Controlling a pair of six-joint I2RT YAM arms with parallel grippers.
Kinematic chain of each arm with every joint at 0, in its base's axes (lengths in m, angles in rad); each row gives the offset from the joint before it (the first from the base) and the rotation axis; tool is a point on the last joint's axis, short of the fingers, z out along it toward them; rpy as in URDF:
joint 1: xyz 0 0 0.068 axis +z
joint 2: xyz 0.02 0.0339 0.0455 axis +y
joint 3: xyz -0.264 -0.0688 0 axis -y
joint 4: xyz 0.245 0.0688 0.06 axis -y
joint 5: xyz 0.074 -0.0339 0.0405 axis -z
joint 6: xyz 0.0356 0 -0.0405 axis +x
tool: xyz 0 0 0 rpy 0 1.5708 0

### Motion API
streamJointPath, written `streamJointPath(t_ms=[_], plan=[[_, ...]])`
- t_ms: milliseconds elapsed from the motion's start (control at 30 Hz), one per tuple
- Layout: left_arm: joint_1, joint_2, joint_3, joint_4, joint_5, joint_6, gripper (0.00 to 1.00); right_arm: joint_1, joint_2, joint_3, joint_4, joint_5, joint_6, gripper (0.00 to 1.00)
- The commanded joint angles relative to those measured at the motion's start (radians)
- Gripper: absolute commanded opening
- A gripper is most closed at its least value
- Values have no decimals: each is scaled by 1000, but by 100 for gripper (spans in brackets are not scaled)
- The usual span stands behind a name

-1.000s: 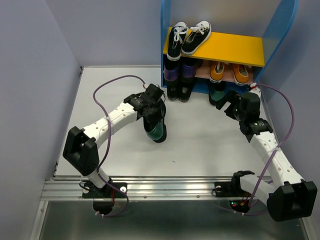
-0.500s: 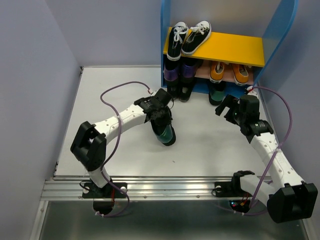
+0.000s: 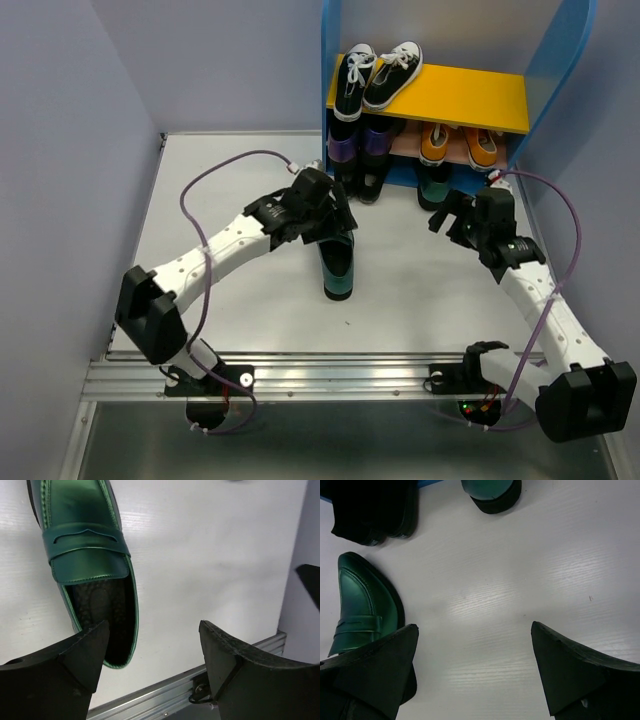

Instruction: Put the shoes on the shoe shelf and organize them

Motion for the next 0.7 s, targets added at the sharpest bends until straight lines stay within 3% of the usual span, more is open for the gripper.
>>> streamJointPath(t_ms=[0, 133, 333, 667], plan=[[5, -180, 45, -19, -107, 55, 84, 107, 37, 84, -1, 32, -24, 100], [103, -292, 62, -85, -186, 110, 84, 324, 127, 140, -24, 180, 14, 100], [370, -407, 39, -67, -130, 224, 84, 618, 268, 191, 2, 268, 105, 100], [434, -387, 10, -50, -56, 273, 84, 685, 496, 231, 63, 181, 205, 99]])
